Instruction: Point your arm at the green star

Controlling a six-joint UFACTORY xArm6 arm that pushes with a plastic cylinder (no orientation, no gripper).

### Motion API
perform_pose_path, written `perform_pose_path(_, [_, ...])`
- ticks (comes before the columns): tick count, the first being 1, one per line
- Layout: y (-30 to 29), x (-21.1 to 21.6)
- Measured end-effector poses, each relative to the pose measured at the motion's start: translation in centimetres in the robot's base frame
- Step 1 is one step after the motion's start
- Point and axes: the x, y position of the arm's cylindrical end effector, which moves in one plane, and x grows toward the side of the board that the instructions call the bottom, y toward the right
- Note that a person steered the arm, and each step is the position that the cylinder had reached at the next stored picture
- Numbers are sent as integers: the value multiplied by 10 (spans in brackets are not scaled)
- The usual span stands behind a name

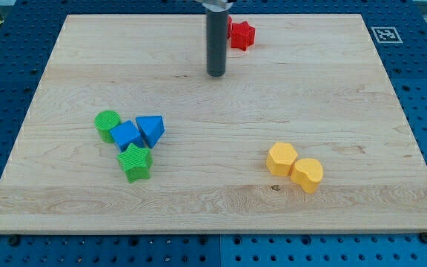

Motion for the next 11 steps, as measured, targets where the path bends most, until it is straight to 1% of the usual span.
perform_pose_path(3, [-5, 0])
perform_pose_path(4, [-4, 9])
perform_pose_path(5, [8, 52])
perform_pose_path(8, [0, 222])
perform_pose_path(9, [-52, 258])
perform_pose_path(10, [-134, 251])
perform_pose_path(11, [-159, 215])
